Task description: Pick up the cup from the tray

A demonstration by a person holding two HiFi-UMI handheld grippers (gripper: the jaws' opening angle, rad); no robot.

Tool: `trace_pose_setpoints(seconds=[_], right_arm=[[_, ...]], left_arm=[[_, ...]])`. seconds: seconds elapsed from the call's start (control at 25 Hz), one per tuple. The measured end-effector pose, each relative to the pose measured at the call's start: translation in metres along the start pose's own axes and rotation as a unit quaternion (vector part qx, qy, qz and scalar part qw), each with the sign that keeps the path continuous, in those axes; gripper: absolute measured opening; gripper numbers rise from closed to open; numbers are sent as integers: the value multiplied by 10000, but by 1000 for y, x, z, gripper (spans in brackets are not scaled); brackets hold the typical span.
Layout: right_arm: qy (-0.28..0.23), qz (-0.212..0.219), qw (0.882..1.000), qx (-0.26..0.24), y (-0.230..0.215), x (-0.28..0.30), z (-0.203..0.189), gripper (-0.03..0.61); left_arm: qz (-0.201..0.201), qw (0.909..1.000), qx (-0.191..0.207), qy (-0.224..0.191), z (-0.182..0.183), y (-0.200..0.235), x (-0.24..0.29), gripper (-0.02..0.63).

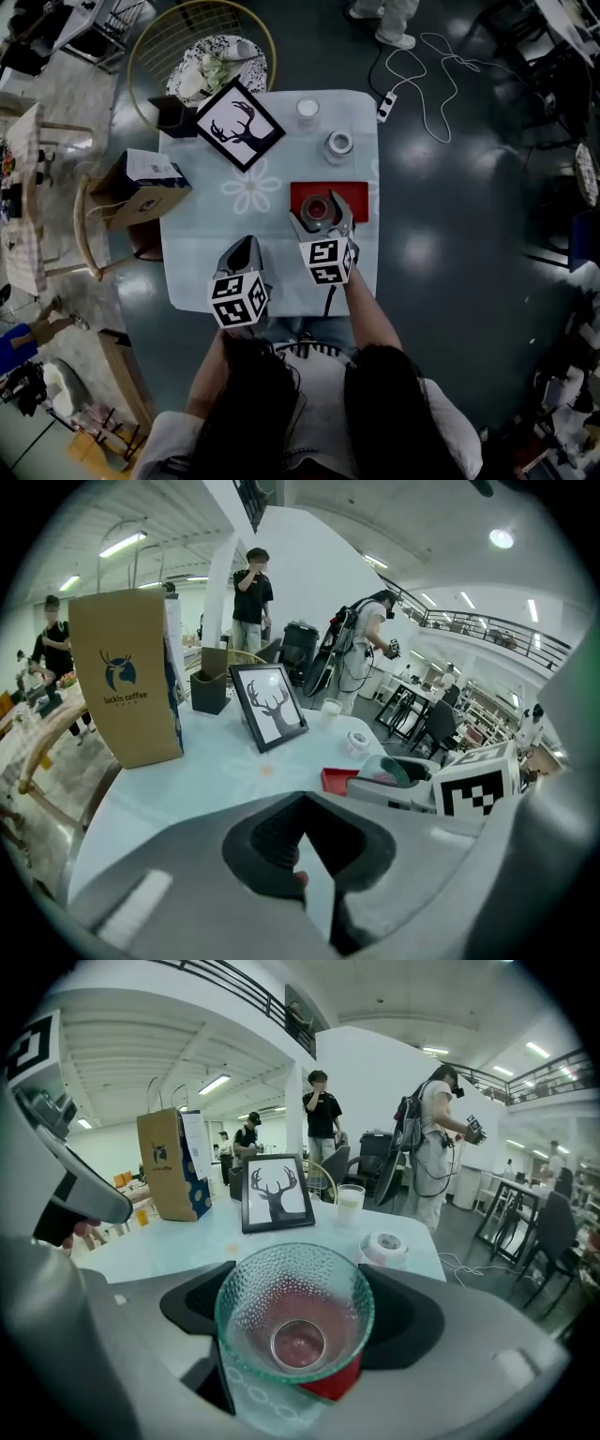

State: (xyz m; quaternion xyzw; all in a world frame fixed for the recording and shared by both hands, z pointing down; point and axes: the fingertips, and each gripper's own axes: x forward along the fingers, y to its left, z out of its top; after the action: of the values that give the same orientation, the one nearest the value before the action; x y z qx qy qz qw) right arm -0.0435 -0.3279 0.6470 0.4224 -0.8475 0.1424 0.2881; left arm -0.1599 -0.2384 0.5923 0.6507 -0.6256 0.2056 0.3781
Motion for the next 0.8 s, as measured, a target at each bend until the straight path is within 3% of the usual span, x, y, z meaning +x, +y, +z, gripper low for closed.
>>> trace_pose_setpoints(seconds=[0.8], right_arm=[[-92,-399,9981,471,-18,-63,-10,428]], left_arm=[[-430,9982,423,-5,-7,-25,-8,2]])
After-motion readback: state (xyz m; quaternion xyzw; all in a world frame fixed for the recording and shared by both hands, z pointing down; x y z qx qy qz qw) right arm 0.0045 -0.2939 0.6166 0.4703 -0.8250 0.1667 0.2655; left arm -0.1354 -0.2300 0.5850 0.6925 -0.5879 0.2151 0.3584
